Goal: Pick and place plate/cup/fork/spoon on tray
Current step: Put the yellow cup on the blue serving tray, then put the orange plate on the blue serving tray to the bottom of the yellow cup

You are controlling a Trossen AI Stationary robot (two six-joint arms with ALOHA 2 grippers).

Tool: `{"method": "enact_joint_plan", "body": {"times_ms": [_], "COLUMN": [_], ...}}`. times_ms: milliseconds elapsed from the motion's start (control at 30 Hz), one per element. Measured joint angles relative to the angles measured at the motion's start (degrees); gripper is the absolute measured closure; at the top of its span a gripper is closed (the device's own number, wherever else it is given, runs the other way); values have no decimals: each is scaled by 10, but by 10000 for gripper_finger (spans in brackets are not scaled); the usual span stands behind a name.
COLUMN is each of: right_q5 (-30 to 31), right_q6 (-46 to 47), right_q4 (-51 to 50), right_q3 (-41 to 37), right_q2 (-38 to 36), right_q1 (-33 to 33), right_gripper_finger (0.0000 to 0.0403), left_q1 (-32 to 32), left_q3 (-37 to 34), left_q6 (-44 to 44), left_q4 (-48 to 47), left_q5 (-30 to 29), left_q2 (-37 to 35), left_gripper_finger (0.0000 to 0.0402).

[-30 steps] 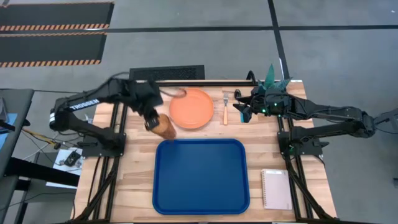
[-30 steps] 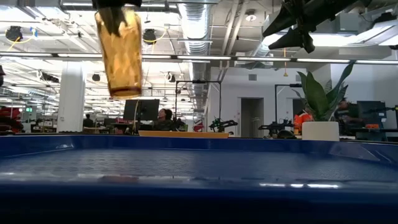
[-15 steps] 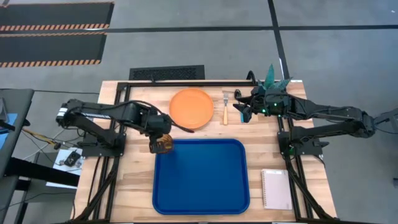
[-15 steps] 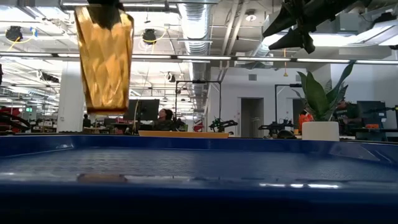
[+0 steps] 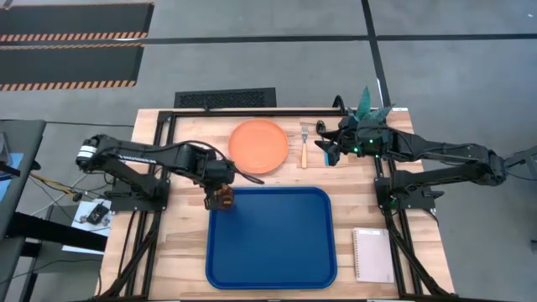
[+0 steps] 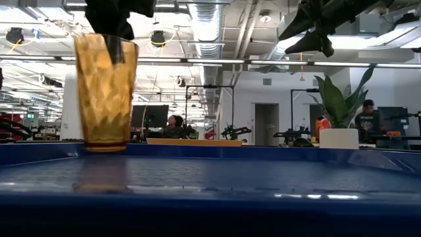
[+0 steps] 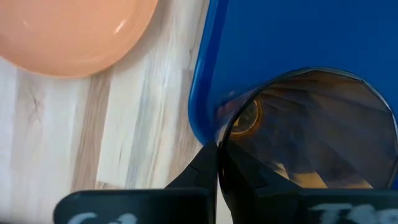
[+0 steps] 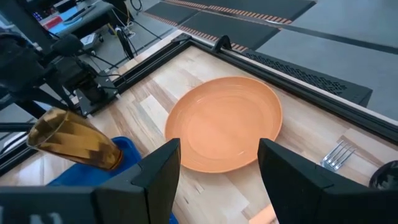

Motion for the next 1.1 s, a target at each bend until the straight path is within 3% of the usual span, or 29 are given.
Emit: {"method": "enact_joint_plan", "body": {"times_ms": [367,833,967,1100], "right_q5": [0,0,0,0], "right_q6": [-2,-1,0,0], "right_q4": [-4,-5,-5,-5], "right_q3": [0,0,0,0], "right_q2": [0,0,0,0], "right_q1": [0,0,0,0], "right_gripper_finger": [163,163,163,163], "left_q1": [34,42,42,42], "left_q3": [-12,-12,-12,-12], "left_q6": [41,50,59,59], "left_q4": [8,8,8,8], "left_q5": [39,9,6,7], "left_q2": [0,0,0,0], "left_gripper_finger": [398,346,316,258]}}
